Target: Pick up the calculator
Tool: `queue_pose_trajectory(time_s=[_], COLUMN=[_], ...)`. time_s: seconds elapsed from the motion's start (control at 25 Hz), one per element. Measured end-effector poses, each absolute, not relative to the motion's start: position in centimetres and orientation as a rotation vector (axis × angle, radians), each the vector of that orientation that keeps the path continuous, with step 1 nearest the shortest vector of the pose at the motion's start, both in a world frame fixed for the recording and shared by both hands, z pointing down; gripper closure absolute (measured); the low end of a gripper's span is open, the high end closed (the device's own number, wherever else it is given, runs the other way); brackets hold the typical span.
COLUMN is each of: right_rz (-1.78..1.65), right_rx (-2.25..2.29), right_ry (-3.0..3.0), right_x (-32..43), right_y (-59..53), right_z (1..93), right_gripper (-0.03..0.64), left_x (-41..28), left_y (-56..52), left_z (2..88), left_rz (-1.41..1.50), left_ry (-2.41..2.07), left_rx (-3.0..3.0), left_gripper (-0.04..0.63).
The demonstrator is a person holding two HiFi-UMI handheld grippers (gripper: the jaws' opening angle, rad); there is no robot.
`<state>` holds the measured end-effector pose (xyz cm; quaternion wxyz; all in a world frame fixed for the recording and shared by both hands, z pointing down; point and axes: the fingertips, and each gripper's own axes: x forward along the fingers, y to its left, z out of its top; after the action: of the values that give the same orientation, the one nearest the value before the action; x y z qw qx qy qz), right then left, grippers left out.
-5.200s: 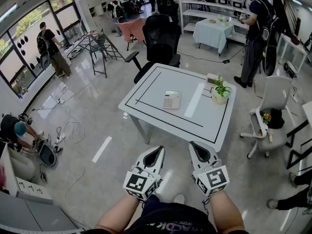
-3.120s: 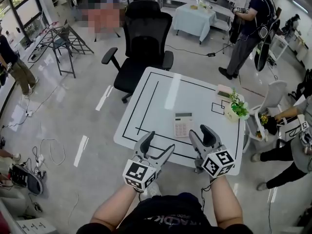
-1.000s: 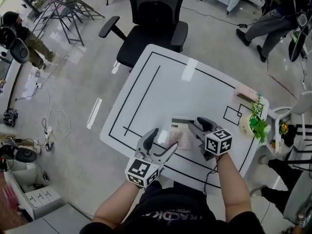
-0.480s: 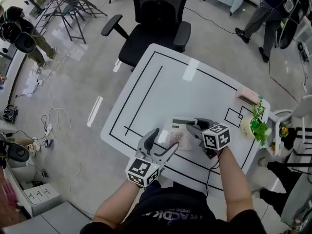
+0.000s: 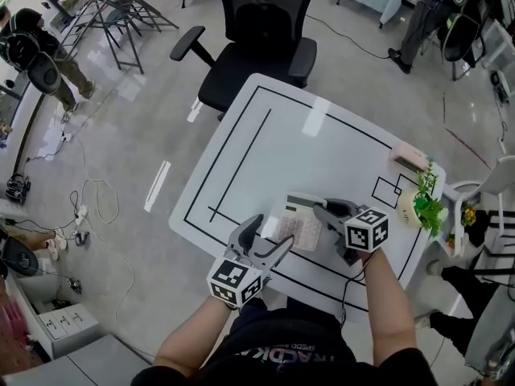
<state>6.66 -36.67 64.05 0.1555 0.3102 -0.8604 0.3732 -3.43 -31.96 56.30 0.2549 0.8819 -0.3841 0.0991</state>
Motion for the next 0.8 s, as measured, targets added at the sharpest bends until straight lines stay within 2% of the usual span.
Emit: queue_pose_trajectory(time_s=[0.24, 0.8], right_rz=[1.096, 1.155], right_rx=[0.940, 1.108], right_ry=[-2.532, -2.707], right_x=[6.6, 6.4], right_y=[-36.1, -34.1], right_z=[61.9, 54.9], right_gripper=[0.546, 0.549], left_x=[-3.7, -5.2], left_y=[-31.2, -28.3], left_z=[56.1, 55.6], left_rz=[0.256, 0.180], left_ry=[-1.014, -0.876], left_rx=[2.392, 2.334], left_gripper=[0.245, 0.245])
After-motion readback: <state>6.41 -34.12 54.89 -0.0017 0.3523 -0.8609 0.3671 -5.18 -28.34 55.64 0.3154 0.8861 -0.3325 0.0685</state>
